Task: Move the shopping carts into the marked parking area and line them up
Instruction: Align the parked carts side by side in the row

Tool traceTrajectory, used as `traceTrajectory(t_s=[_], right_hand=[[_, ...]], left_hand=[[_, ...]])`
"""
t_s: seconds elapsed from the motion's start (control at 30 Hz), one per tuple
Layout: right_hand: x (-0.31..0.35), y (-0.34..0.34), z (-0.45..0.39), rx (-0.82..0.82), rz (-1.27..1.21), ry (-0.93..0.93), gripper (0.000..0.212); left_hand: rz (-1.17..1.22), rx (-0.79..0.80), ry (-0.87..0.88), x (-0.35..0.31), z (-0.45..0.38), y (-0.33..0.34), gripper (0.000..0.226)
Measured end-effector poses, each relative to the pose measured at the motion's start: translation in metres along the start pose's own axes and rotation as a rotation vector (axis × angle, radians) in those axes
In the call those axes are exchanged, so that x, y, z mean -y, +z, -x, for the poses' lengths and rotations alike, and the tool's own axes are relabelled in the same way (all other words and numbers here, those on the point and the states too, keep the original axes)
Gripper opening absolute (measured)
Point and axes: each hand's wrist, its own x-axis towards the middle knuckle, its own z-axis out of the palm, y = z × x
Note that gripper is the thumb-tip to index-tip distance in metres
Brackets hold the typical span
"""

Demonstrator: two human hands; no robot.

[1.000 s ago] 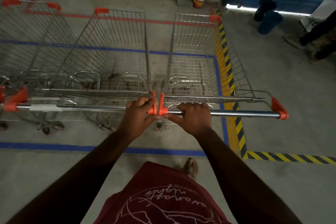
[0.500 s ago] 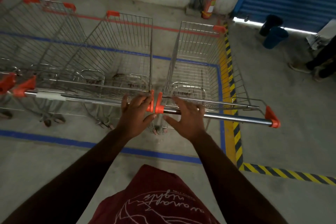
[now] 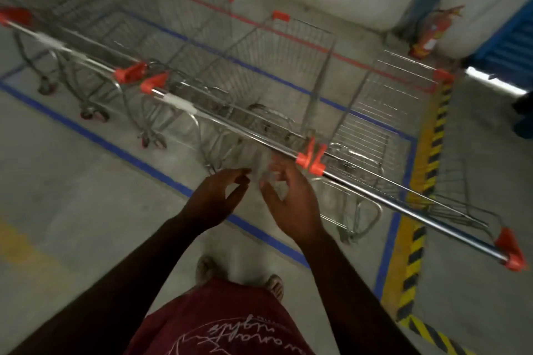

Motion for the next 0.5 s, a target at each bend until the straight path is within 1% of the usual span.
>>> traceTrajectory(t_s=[0.07,0.13,0.23,0.33,0.5], right_hand=[[0.010,0.030,0.001,0.094,0.027,0.000,0.056],[0.024,0.059,-0.002,0.145,0.008,0.011,0.060],[0.051,0.107,-0.014,0.184,-0.021,0.024,0.063],[0.084,0.169,-0.031,0.235,-0.032,0.021,0.059],[0.145,0.262,-0.056,0.235,-0.121,0.055,0.057]], left_hand=[[0.049,-0.054,-0.012,0.016,0.017,-0.020,0.032],[0.062,-0.098,-0.034,0.034,0.032,-0.044,0.027],[0.069,-0.130,-0.112,0.064,0.051,-0.086,0.027],[0.069,-0.124,-0.128,0.101,0.065,-0.134,0.027],[0.045,-0.156,-0.180,0.162,0.080,-0.225,0.030]])
